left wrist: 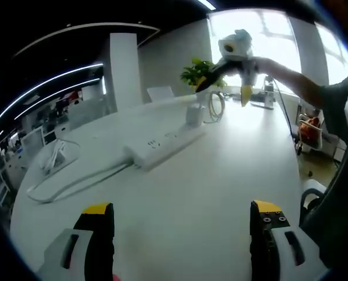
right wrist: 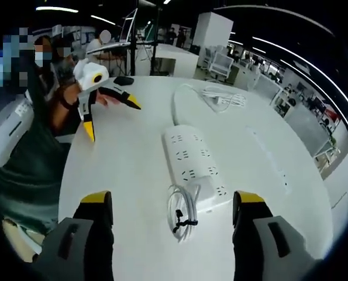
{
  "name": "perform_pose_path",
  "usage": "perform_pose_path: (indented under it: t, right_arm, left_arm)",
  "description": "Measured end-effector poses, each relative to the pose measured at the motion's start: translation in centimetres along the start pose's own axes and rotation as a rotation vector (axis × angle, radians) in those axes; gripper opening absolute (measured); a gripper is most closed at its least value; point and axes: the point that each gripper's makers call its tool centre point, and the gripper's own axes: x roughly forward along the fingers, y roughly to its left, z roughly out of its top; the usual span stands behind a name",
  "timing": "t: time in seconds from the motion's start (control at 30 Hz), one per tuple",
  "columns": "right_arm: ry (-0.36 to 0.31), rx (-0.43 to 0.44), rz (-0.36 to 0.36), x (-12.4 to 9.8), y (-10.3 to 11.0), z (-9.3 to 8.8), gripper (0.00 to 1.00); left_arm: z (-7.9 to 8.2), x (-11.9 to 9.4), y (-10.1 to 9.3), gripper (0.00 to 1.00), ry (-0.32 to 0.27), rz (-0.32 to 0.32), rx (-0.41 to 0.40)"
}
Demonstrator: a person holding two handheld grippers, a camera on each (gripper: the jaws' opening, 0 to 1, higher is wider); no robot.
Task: Straighten the power strip on the desk, plug the charger into it
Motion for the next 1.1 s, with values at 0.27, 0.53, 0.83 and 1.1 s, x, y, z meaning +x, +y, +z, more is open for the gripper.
perform_pose_path:
  t: [0.27,0.53,0.83,1.1]
  right_arm:
    - [-0.037,0.019,-0.012,-0.4,0.3,0.0,0.88]
    - [-0.108,0.035,-0.056,-1.2,0.1,-0.2,0.97]
    - [-0.151,0.054,-0.086,-1.9,0.2,-0.5,0.99]
    - [-0.224,0.084,-0.126,-2.6,0.2,-0.5,0.99]
  left_arm:
    - [-0.1,-0.2,0.1,1.00,0.001,-0.001,-0.005]
    - [0.0,-0.3,0.2,1.00,0.002,0.005,-0.006]
    - [0.0,-0.2,0.2,1.00,0.004,0.003,-0.004]
    - [-0.2,-0.5,0.6,1.00,0.006,0.019,-0.008]
